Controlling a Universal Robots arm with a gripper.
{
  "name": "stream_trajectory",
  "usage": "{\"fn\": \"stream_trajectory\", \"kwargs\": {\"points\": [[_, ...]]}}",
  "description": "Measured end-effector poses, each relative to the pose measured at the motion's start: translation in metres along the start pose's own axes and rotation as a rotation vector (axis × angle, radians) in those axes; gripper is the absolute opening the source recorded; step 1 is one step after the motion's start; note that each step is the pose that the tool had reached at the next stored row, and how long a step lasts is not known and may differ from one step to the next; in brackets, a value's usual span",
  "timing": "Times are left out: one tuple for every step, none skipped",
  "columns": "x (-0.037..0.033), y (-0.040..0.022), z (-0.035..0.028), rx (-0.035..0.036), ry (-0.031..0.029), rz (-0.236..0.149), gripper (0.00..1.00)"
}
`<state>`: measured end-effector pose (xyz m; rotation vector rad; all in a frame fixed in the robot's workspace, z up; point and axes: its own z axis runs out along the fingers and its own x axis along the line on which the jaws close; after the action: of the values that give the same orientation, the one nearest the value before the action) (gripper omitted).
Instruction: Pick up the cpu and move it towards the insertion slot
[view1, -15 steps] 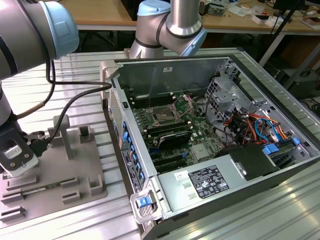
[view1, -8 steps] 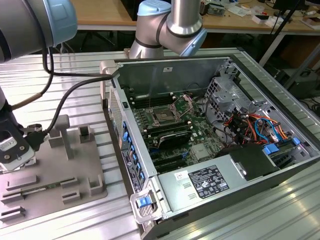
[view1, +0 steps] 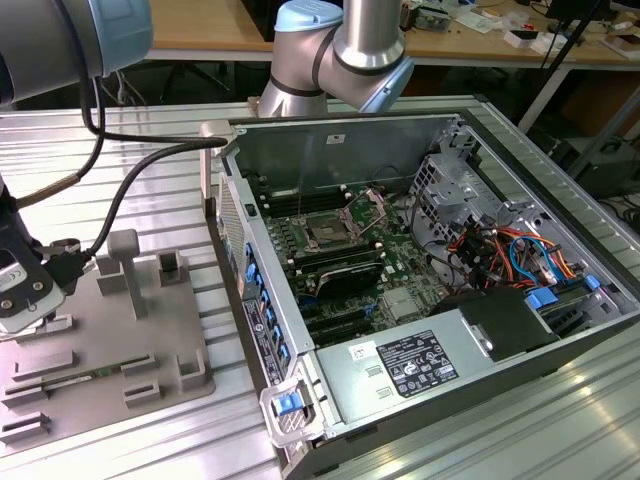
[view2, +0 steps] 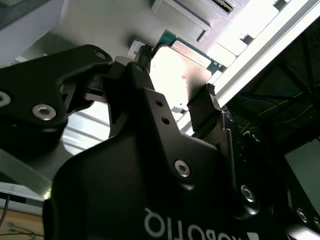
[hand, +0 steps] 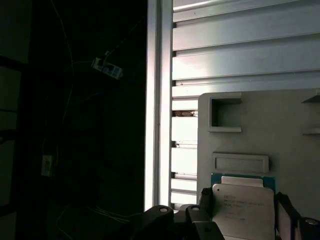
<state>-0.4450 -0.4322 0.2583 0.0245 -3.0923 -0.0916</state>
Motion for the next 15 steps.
{"fn": "stream_trajectory", "kwargs": {"points": [[0.0000, 0.0000, -0.0001, 0.0001, 0.0001, 0.000, 0.55], [0.0000, 0.0000, -0.0003, 0.0001, 0.0002, 0.000, 0.55], [0.0000, 0.0000, -0.0003, 0.0000, 0.0001, 0.000, 0.55], [0.0000, 0.0000, -0.0003, 0.0000, 0.0001, 0.000, 0.55], [0.0001, 0.0000, -0.0004, 0.0001, 0.0002, 0.000, 0.55], [0.0001, 0.0000, -0.0007, 0.0001, 0.0002, 0.000, 0.55], [0.0001, 0.0000, -0.0013, 0.0003, 0.0005, 0.000, 0.55], [0.0002, 0.0002, -0.0026, 0.0003, 0.0004, 0.000, 0.55], [0.0002, 0.0002, -0.0039, 0.0001, 0.0002, 0.000, 0.55], [0.0004, 0.0004, -0.0066, 0.0002, 0.0003, 0.000, 0.55], [0.0004, 0.0004, -0.0079, 0.0002, 0.0003, 0.000, 0.55], [0.0006, 0.0007, -0.0115, 0.0002, 0.0002, 0.000, 0.55], [0.0007, 0.0008, -0.0130, 0.0002, 0.0002, 0.000, 0.55], [0.0007, 0.0009, -0.0145, 0.0001, 0.0001, 0.000, 0.55], [0.0008, 0.0010, -0.0161, 0.0001, 0.0002, 0.000, 0.55]]}}
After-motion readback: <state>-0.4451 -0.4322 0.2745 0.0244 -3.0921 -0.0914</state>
